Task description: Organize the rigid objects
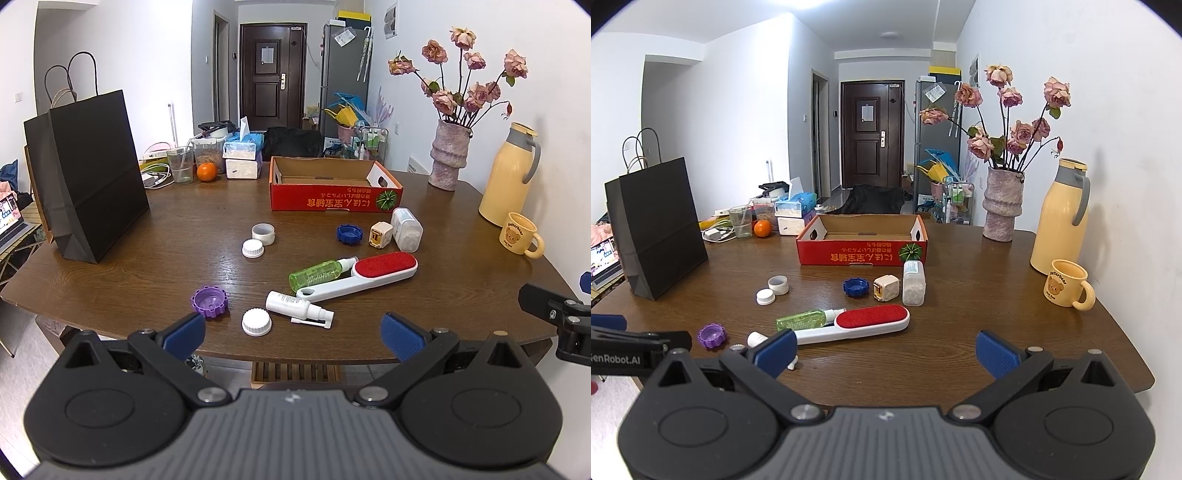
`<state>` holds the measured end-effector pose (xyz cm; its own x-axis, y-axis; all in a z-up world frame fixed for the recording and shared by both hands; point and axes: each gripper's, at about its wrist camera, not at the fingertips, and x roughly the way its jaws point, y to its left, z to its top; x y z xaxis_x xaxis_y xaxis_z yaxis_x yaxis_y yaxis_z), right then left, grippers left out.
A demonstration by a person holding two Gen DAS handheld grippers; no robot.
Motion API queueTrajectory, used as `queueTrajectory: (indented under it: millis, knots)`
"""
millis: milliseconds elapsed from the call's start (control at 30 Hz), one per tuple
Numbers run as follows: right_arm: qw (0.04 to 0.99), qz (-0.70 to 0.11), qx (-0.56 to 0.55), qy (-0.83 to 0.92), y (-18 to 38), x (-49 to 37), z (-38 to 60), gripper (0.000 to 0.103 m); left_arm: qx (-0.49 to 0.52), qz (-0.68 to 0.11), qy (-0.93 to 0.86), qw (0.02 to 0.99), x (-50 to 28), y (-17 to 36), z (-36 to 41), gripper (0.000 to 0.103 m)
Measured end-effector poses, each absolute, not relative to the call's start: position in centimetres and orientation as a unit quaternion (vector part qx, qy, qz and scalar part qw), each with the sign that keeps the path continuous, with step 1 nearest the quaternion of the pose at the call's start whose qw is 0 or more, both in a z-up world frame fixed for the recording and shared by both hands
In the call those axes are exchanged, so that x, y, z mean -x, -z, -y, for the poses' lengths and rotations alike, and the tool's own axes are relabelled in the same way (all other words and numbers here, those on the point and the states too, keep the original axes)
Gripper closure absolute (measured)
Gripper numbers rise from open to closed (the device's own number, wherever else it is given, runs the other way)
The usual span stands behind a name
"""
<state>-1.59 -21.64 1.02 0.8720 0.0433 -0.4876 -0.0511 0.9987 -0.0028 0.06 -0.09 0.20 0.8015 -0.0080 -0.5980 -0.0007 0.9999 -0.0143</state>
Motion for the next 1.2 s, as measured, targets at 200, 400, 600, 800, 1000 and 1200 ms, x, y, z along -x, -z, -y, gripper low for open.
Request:
queueTrajectory:
  millis: [200,400,600,800,1000,1200]
  knots:
    - [0.968,-0.252,0.008,-0.024,-1.01,1.57,21.67,0.0,0.007,-0.315,0.002,0.949,-0.04,-0.19,0.09,0.0]
    - [0.968,-0.252,0.008,-0.024,-0.94,1.54,21.74,0.0,0.007,-0.315,0.003,0.949,-0.07,-0.23,-0.03,0.0]
    - [0.967,-0.252,0.009,-0.025,-1.01,1.59,21.54,0.0,0.007,-0.315,0.002,0.949,-0.07,-0.22,0.0,0.0]
    - [0.968,-0.251,0.009,-0.025,-1.04,1.59,21.49,0.0,0.008,-0.314,0.002,0.949,-0.07,-0.25,0.02,0.0]
    - [0.968,-0.251,0.01,-0.025,-0.97,1.59,21.56,0.0,0.008,-0.315,0.002,0.949,-0.05,-0.21,-0.01,0.0]
    - [0.968,-0.251,0.009,-0.026,-1.07,1.61,21.44,0.0,0.008,-0.315,0.002,0.949,-0.04,-0.21,-0.01,0.0]
